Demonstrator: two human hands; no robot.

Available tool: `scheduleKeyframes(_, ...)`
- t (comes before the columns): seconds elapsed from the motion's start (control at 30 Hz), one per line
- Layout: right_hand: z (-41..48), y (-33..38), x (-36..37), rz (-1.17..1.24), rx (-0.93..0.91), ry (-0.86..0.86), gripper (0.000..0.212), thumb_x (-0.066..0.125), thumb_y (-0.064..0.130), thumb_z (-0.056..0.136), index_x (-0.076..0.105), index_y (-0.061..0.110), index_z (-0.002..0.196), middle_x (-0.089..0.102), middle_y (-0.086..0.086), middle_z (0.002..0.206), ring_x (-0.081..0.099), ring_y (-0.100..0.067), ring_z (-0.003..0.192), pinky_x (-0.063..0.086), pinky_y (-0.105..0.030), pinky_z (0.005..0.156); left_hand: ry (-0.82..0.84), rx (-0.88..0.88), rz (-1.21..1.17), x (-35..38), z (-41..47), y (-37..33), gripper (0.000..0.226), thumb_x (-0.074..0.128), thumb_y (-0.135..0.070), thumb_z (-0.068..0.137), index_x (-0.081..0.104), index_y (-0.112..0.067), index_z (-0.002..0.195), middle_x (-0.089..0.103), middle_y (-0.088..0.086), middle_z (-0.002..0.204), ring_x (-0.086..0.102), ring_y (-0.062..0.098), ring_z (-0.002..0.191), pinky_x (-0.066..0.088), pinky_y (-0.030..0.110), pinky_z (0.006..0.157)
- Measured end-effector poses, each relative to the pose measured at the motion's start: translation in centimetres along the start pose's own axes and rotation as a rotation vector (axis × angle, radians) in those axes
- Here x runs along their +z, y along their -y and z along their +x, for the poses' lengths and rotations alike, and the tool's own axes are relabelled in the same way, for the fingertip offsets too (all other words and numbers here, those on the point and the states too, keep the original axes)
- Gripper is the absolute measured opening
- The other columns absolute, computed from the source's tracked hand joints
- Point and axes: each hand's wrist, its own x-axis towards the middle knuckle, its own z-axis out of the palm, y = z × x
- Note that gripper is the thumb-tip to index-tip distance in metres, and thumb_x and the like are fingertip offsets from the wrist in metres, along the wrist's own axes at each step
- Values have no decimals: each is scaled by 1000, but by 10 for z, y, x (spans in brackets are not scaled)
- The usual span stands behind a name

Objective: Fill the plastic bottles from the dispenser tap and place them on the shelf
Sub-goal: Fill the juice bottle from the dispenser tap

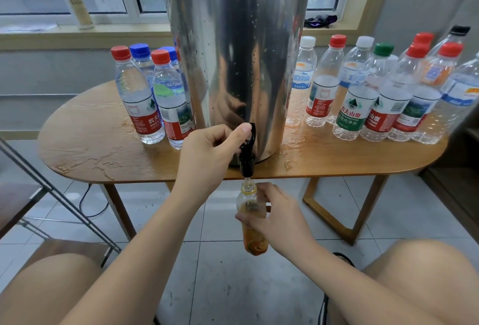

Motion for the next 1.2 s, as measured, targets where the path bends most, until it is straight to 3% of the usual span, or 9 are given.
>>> scheduleKeyframes(0.17,2,2,3,28,9,-3,72,90,58,76,61,33,137,65,18,129,61,-6,118,57,-36,102,0,4,-4,0,0,-1,49,72,-53,100,70,-18,65,68,12,67,66,36,75,58,46,75)
scheduleKeyframes(0.57,2,4,5,52,-12,-20,68,90,59,76,61,38,133,65,22,122,61,-4,115,58,-35,99,13,25,19,-2,-1,0,49,70,-55,100,71,-18,68,68,14,69,67,36,75,59,54,77)
scheduleKeyframes(1.2,2,1,7,39,5,-2,72,91,56,76,61,33,138,66,17,128,62,-8,117,58,-36,100,13,20,48,-3,-1,-1,49,68,-59,98,73,-19,71,69,12,70,69,33,75,61,57,80)
